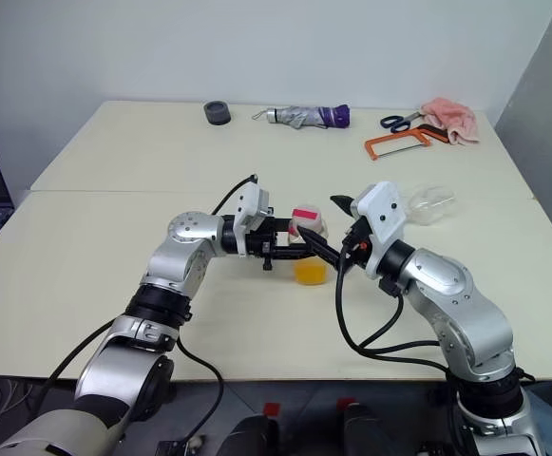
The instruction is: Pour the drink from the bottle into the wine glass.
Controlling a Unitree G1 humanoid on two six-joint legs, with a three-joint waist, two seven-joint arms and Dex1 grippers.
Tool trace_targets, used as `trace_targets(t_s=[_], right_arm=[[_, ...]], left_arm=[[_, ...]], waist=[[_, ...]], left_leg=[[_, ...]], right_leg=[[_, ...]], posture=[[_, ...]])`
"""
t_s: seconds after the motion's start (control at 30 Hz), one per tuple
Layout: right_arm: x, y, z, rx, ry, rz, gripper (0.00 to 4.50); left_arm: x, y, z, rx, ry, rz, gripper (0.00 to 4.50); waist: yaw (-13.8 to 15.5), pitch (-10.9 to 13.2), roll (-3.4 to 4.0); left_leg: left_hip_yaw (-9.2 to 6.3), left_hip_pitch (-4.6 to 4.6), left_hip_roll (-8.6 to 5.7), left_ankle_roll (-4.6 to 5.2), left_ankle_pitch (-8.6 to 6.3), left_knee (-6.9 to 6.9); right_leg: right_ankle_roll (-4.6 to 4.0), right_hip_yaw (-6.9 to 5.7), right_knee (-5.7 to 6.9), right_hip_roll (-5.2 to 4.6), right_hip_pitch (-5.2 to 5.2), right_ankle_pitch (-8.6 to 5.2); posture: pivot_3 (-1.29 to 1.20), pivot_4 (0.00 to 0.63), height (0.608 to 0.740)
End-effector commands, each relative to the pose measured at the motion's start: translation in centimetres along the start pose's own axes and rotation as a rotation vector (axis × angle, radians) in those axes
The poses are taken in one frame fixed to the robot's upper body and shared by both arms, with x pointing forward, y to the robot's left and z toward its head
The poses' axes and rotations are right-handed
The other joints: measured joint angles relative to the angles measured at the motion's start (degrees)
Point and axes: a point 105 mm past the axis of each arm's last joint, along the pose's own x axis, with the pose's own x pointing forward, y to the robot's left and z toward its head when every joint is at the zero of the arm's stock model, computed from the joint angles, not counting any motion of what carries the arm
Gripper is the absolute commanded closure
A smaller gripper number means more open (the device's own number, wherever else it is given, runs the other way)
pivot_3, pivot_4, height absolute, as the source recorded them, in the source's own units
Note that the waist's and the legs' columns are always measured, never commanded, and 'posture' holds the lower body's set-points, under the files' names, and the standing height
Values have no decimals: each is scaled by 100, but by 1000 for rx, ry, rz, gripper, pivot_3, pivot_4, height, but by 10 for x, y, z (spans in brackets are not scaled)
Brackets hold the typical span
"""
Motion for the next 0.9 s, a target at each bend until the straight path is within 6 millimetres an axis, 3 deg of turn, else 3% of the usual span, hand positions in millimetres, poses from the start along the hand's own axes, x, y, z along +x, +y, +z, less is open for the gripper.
trace_targets(t_s=[0.03,0.9], right_arm=[[-5,-6,11,-40,-35,-33,480],[-11,-4,12,-21,-31,-8,480]], left_arm=[[0,0,16,64,-28,-16,2703],[1,2,15,65,-28,-9,2703]], waist=[[0,0,0],[1,0,0]], left_leg=[[0,0,0,0,0,0],[0,0,0,0,0,0]], right_leg=[[0,0,0,0,0,0],[0,0,0,0,0,0]], posture=[[0,150,740],[0,150,740]])
